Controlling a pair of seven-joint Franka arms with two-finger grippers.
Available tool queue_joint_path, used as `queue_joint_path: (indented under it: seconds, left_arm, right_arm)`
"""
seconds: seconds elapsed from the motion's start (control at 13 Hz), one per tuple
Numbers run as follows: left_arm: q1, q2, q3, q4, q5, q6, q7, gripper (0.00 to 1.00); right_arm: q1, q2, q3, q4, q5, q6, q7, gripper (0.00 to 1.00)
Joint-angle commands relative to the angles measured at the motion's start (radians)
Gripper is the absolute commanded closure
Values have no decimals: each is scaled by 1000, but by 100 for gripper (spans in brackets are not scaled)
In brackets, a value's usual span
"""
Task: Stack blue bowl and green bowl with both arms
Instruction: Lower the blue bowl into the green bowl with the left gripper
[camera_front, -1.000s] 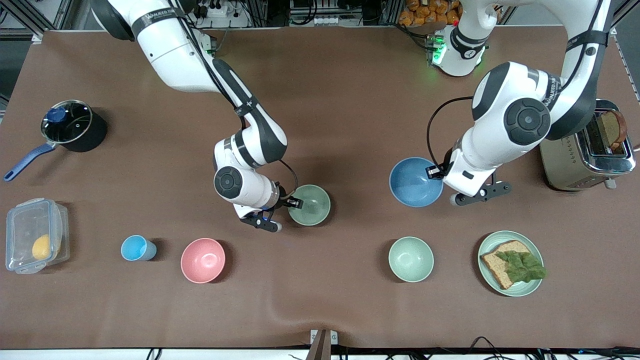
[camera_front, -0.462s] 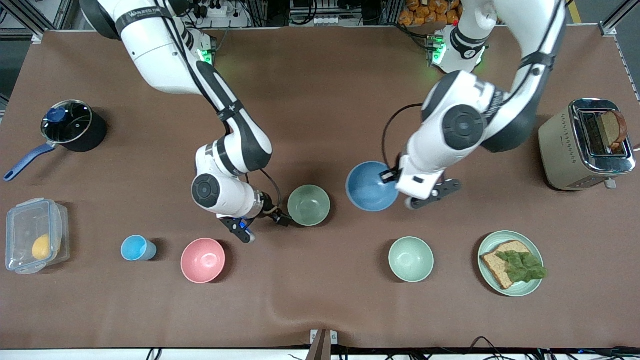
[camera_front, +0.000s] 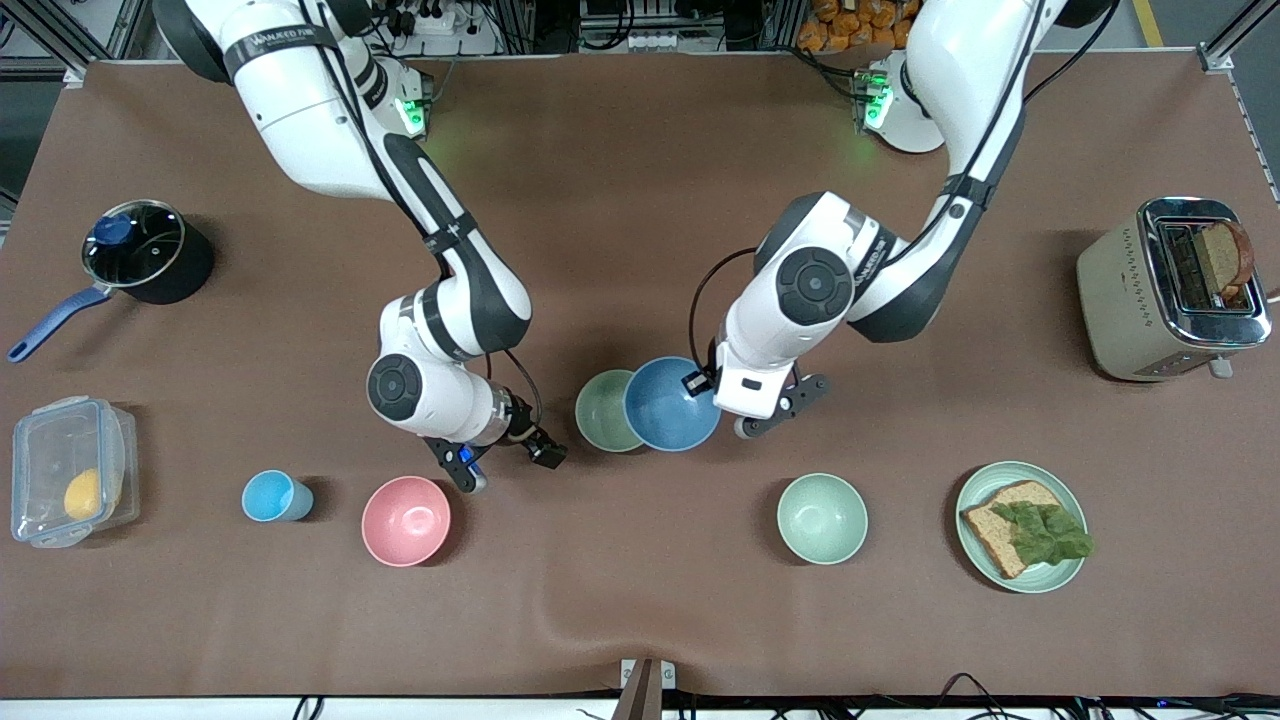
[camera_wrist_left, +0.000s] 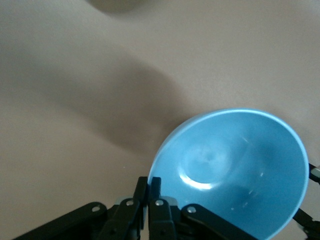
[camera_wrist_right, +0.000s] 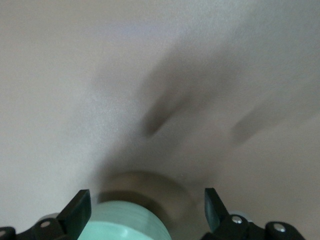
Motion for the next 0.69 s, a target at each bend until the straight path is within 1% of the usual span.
queue_joint_path:
  seconds: [0.0, 0.15, 0.38, 0.62]
  left_arm:
    - [-40, 28, 11, 31, -9, 35, -63, 100]
    - [-65, 51, 14, 30, -6, 84, -95, 100]
    - [-94, 94, 16, 30, -3, 157, -124, 100]
    - [-109, 125, 18, 30, -2, 211, -129, 100]
  right_arm:
    - [29, -11, 2, -64, 10, 114, 78, 0]
    - [30, -11, 2, -66, 16, 117, 92, 0]
    - [32, -4, 2, -57, 18, 117, 167, 0]
    - [30, -2, 4, -51, 19, 114, 169, 0]
